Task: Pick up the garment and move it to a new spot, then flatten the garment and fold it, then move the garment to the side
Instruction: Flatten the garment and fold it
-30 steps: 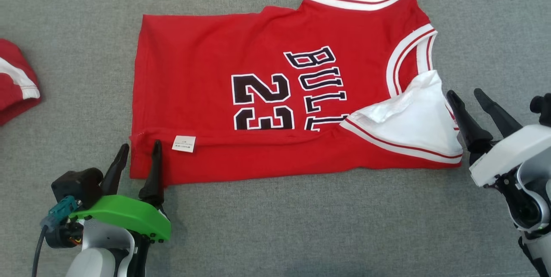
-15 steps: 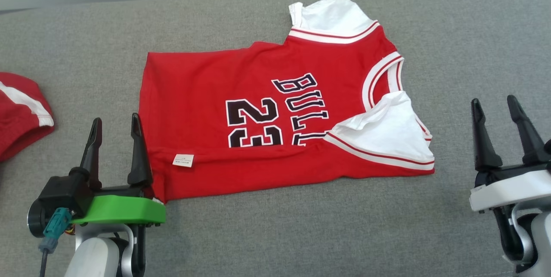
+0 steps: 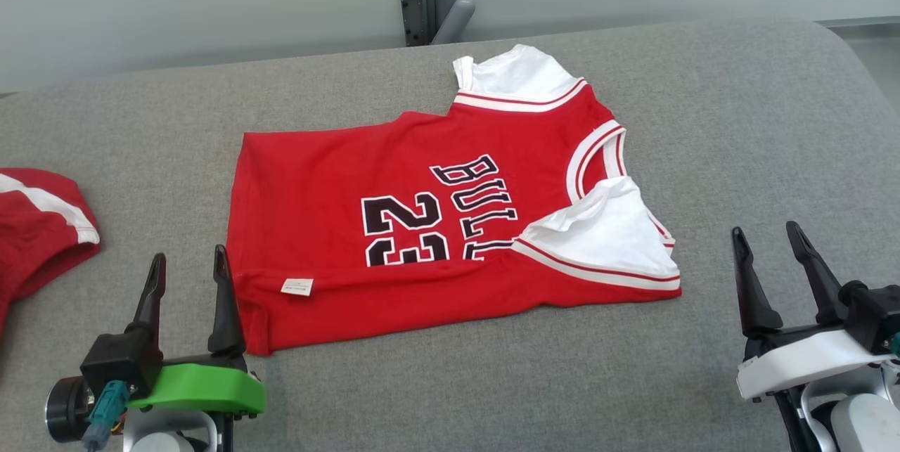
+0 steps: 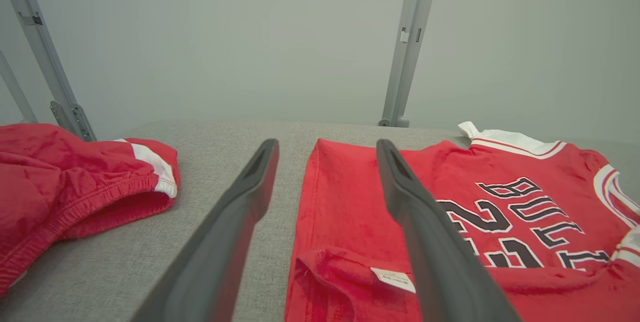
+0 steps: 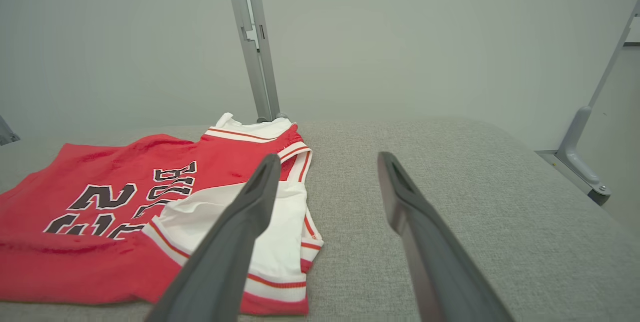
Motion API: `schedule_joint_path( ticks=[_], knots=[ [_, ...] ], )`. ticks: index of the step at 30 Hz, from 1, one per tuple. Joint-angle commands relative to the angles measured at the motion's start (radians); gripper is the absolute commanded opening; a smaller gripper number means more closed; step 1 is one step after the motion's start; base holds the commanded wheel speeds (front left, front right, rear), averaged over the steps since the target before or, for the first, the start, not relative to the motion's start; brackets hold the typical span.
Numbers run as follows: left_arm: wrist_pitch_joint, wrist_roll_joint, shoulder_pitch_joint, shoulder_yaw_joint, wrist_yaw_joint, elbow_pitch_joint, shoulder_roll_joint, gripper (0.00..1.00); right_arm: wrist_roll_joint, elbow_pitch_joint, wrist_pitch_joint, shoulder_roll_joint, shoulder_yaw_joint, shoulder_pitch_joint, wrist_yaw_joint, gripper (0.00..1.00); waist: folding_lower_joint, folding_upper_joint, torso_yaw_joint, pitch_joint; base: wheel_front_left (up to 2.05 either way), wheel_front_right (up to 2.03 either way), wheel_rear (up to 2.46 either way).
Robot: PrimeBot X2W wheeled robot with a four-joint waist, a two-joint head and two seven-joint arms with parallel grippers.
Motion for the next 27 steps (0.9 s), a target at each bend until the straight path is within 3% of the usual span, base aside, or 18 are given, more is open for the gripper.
schedule_joint_path(
  ticks=[1, 14, 27],
  knots=[
    [-0.007, 0.010, 0.010, 0.004, -0.005, 0.003, -0.002, 1.00, -0.006, 0.003, -0.009, 0.004, 0.000, 0.007, 0.000, 1.00, 0.0000, 0.0000, -0.004, -0.009, 0.00, 0.00, 0.00],
    [0.012, 0.008, -0.016, -0.015, -0.033, 0.052, 0.010, 1.00, 0.015, 0.026, 0.001, 0.002, 0.024, -0.028, 0.000, 1.00, 0.0000, 0.0000, 0.003, 0.025, 0.00, 0.00, 0.00],
    [0.018, -0.044, -0.082, -0.052, -0.096, 0.307, -0.030, 1.00, 0.076, 0.285, -0.016, 0.019, 0.156, -0.141, 0.000, 1.00, 0.0000, 0.0000, 0.017, 0.115, 0.00, 0.00, 0.00]
  ],
)
